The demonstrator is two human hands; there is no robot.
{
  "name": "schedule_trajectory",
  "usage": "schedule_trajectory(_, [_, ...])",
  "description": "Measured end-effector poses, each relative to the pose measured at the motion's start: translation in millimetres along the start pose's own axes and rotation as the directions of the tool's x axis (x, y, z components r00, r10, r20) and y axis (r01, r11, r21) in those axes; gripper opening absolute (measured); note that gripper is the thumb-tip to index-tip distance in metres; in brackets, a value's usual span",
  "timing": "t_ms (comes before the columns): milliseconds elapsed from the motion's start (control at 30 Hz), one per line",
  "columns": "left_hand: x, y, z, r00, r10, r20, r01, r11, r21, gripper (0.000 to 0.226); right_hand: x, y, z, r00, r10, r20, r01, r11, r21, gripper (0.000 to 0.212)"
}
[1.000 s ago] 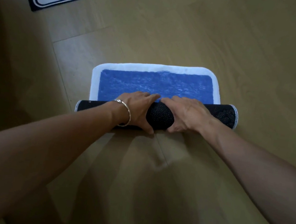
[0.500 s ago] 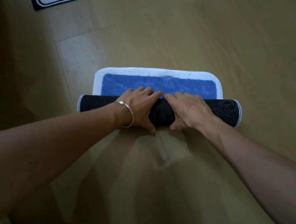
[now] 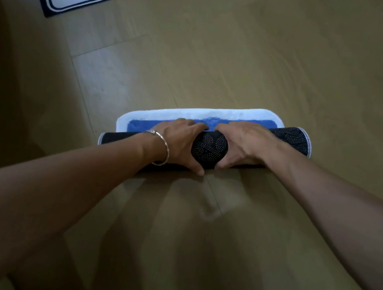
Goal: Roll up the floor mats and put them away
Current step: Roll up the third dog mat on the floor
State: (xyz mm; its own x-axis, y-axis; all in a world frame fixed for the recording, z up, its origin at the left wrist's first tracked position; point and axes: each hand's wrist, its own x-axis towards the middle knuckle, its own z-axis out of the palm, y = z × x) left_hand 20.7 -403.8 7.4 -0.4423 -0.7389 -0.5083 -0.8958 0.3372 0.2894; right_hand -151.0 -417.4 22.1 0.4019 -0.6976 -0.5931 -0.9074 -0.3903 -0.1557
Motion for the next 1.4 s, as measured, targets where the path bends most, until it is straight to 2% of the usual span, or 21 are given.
schedule_trajectory(67, [-5, 0, -1, 0.996, 0.064, -0.063, -0.058, 0.994, 0.091, 0.107, -1, 3, -7, 0.995, -0.008, 0.097, -0.004, 0.993, 0.119, 0.057])
schedule_trajectory(133, [-10, 0, 1, 0.993, 0.103, -0.062, -0.092, 0.983, 0.159, 0.106, -5, 5, -8, 0.983, -0.028, 0.18, -0.016, 0.971, 0.239, 0.049])
schedule_trajectory(267, [-13, 4, 8, 0.996, 0.092, 0.003, -0.091, 0.985, 0.148, 0.086, -8, 5, 4, 0.96, -0.036, 0.278, -0.056, 0.947, 0.318, 0.048])
schedule_trajectory(300, [-10, 4, 6, 0.997, 0.081, 0.015, -0.082, 0.99, 0.117, 0.079, -9, 5, 4, 0.965, -0.027, 0.261, -0.061, 0.945, 0.322, 0.054])
schedule_trajectory(400, [-2, 2, -3, 0.997, 0.057, 0.05, -0.059, 0.997, 0.043, 0.064, -10, 9, 2, 0.993, -0.017, 0.12, -0.019, 0.959, 0.284, 0.096])
schedule_trajectory(433, [0, 1, -3, 0.997, 0.059, 0.052, -0.06, 0.998, 0.027, 0.063, -11, 9, 1, 0.996, -0.026, 0.08, 0.003, 0.961, 0.275, 0.104])
schedule_trajectory(500, [0, -1, 0, 0.996, 0.071, 0.052, -0.073, 0.997, 0.036, 0.075, -14, 7, 3, 0.995, -0.063, 0.074, 0.044, 0.97, 0.237, 0.114])
schedule_trajectory(633, [-2, -3, 9, 0.994, 0.084, 0.072, -0.096, 0.981, 0.171, 0.131, -12, 4, 12, 0.986, -0.074, 0.151, 0.051, 0.987, 0.154, 0.136])
schedule_trajectory(700, [-1, -2, 6, 0.994, 0.031, 0.106, -0.047, 0.988, 0.146, 0.14, -8, 5, 14, 0.985, -0.044, 0.167, 0.018, 0.987, 0.159, 0.14])
schedule_trajectory(833, [-2, 3, 0, 0.98, -0.047, 0.195, 0.026, 0.994, 0.11, 0.142, -7, 7, 11, 0.976, -0.004, 0.215, -0.043, 0.977, 0.21, 0.139])
schedule_trajectory(1200, [8, 1, -6, 0.963, -0.087, 0.257, 0.062, 0.992, 0.106, 0.142, -5, 9, 10, 0.975, 0.054, 0.213, -0.102, 0.97, 0.219, 0.138])
schedule_trajectory(1300, [13, -3, -6, 0.972, -0.08, 0.219, 0.061, 0.994, 0.094, 0.14, -3, 10, 9, 0.975, 0.077, 0.207, -0.133, 0.954, 0.27, 0.137])
schedule_trajectory(1400, [15, -2, -2, 0.985, -0.087, 0.149, 0.074, 0.993, 0.094, 0.139, -6, 8, 12, 0.984, 0.116, 0.132, -0.147, 0.956, 0.253, 0.137])
